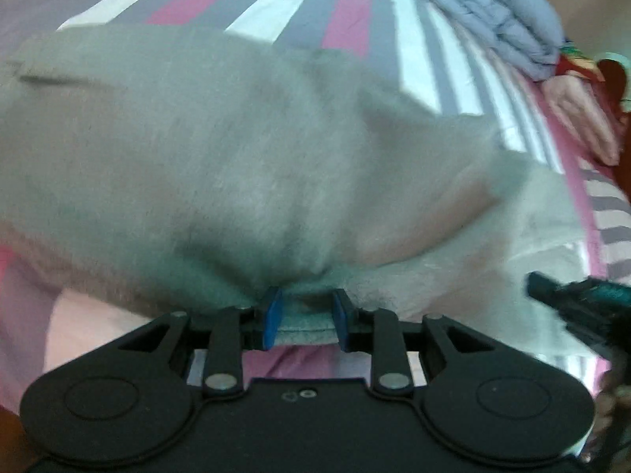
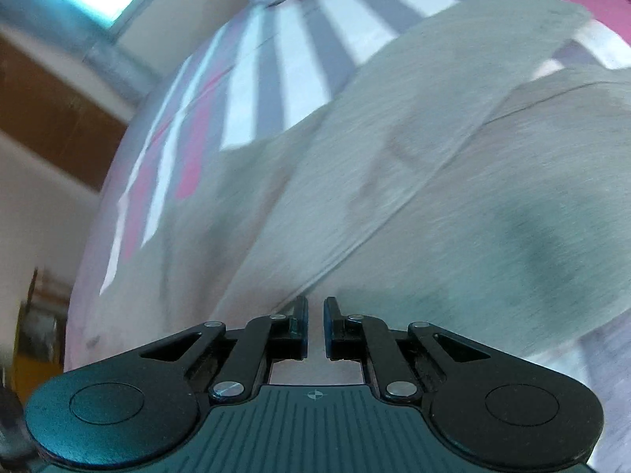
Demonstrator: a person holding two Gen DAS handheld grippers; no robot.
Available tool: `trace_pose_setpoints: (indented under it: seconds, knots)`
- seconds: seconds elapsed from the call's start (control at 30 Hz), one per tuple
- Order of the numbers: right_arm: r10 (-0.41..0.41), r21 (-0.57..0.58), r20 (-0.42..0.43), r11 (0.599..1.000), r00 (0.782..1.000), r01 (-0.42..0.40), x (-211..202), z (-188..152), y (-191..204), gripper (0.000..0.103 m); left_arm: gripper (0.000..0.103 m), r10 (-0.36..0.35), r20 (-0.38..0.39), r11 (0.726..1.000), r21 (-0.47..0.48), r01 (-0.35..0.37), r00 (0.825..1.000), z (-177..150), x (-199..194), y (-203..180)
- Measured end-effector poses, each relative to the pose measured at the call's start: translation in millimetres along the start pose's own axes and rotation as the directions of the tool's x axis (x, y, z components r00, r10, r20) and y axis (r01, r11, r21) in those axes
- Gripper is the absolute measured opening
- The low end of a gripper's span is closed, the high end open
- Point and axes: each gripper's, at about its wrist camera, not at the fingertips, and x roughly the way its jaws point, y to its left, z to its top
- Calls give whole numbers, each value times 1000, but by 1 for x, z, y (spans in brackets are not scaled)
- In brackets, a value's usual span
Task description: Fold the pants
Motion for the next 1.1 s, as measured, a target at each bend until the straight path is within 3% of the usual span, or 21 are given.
trace_pose_setpoints:
  seconds: [0.3, 0.4, 0.57, 0.77, 0.9, 0.97, 1.0, 1.03, 1.1]
  knots:
    - [-68, 192, 75, 980, 995, 53, 13, 44, -46, 8, 19, 47, -13, 999, 3, -47, 999, 6, 7, -10]
    - [-66, 256, 106, 966, 992, 37, 23, 52, -55, 8, 19, 38, -18, 999, -9, -38, 999, 4, 6, -7]
    - [3, 402, 180, 913, 984, -76, 20, 49, -74, 8, 19, 34, -17, 999, -5, -34, 999, 0, 3, -3]
    - [-30, 401, 188, 915, 982, -49, -7, 36, -95, 8, 19, 28, -18, 1000, -8, -29, 999, 4, 6, -2]
    - [-6, 397, 184, 915, 983, -68, 5, 47, -88, 10, 19, 26, -15, 1000, -6, -26, 1000, 2, 3, -2]
    - [28, 395, 196, 913, 980, -106, 9, 50, -84, 33, 20, 20, -17, 1000, -15, -20, 1000, 2, 3, -1]
    - [58, 388, 213, 911, 975, -139, 8, 48, -83, 56, 20, 19, -17, 1000, -19, -19, 1000, 2, 3, 0]
    - [73, 373, 227, 914, 971, -156, 7, 48, -80, 65, 20, 19, -17, 1000, -20, -19, 1000, 2, 3, 1]
    - [35, 334, 224, 936, 974, -110, 7, 50, -69, 65, 20, 24, -17, 1000, -16, -24, 1000, 3, 3, 0]
